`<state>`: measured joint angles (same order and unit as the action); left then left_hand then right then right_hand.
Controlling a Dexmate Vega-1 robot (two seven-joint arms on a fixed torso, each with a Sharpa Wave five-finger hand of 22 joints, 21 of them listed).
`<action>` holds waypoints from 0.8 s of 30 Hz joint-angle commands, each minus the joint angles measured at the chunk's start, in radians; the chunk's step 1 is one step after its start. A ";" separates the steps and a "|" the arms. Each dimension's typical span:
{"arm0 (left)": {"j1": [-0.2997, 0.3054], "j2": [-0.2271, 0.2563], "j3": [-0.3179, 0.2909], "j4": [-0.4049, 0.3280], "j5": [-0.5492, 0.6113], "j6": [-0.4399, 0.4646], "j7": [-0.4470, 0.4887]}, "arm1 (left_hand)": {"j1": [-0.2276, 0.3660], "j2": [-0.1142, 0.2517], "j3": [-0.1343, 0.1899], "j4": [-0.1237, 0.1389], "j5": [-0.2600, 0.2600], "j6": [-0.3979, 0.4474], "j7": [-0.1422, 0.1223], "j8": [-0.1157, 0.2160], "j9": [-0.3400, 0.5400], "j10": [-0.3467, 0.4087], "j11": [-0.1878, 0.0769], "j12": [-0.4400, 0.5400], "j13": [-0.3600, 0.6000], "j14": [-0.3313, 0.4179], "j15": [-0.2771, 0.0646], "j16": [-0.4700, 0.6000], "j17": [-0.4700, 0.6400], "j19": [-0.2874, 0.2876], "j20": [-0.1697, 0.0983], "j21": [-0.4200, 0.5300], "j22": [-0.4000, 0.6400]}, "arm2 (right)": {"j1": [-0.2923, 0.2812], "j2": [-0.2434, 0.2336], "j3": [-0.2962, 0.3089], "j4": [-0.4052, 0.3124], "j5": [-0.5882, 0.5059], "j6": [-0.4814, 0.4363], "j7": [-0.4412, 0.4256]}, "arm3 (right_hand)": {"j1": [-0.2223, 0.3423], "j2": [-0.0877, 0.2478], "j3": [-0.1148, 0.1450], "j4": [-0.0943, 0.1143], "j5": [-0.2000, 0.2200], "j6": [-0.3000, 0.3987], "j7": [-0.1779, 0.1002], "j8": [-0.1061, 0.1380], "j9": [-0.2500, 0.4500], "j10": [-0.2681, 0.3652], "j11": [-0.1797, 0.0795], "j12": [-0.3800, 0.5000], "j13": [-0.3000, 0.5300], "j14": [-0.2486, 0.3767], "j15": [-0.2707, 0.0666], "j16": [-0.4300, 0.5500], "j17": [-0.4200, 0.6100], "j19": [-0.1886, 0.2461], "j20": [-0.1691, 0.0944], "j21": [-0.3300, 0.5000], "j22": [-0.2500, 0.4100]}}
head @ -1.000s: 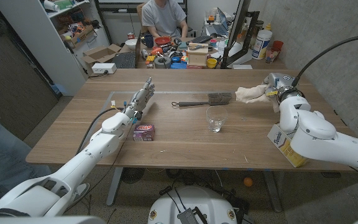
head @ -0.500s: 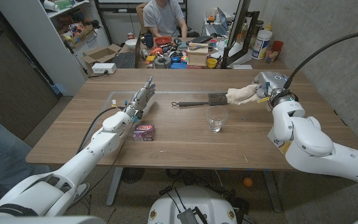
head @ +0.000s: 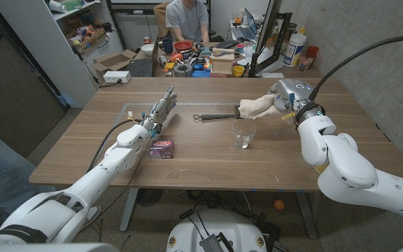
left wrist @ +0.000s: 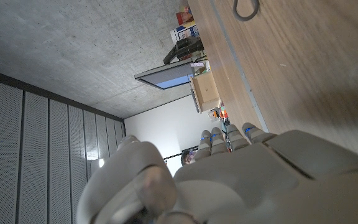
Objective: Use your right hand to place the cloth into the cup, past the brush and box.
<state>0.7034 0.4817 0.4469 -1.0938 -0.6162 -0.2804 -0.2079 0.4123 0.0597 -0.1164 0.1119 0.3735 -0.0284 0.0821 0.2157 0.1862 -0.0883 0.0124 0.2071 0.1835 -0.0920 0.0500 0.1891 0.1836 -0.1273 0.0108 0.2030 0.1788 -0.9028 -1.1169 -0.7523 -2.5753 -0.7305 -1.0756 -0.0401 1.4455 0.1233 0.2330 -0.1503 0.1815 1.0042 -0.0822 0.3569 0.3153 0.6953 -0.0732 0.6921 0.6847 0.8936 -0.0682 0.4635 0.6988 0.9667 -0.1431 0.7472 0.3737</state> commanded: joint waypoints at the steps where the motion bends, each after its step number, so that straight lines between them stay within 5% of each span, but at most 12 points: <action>1: -0.004 0.006 0.000 -0.006 0.003 0.003 -0.003 | 0.005 0.007 -0.007 0.002 0.004 0.003 -0.001 -0.004 0.003 -0.002 0.002 -0.002 0.005 0.005 -0.002 0.002 0.003 -0.006 0.006 0.004 0.005 | -0.063 0.060 0.069 -0.013 -0.033 0.126 0.035 | -0.008 -0.002 -0.005 0.000 0.007 0.012 -0.001 -0.006 0.005 0.019 0.001 -0.003 0.048 0.067 -0.165 -0.003 0.001 -0.007 -0.086 0.012 0.007; 24: 0.017 0.026 -0.011 -0.048 0.000 0.007 0.010 | 0.007 0.010 -0.013 0.002 0.004 0.004 0.001 -0.006 0.003 -0.003 0.004 -0.003 0.005 0.004 -0.001 0.001 0.003 -0.010 0.001 0.002 0.005 | -0.108 0.220 0.099 0.072 -0.122 0.325 0.115 | -0.014 -0.002 -0.005 0.000 0.008 0.020 -0.002 -0.013 0.006 0.034 -0.002 -0.020 0.053 0.077 -0.165 -0.014 0.007 -0.024 -0.086 0.054 0.017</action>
<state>0.7125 0.5017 0.4399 -1.1263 -0.6147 -0.2748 -0.2015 0.4164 0.0637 -0.1189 0.1145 0.3735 -0.0285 0.0821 0.2087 0.1863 -0.0883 0.0124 0.2071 0.1836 -0.0920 0.0500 0.1890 0.1836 -0.1273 0.0108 0.2031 0.1789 -0.9887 -0.9670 -0.6721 -2.5484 -0.8316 -0.8399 0.0489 1.4400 0.1178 0.2317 -0.1515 0.1851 1.0150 -0.0821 0.3490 0.3182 0.7132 -0.0731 0.6769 0.6847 0.9043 -0.0680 0.4509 0.7035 0.9560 -0.1323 0.7920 0.3877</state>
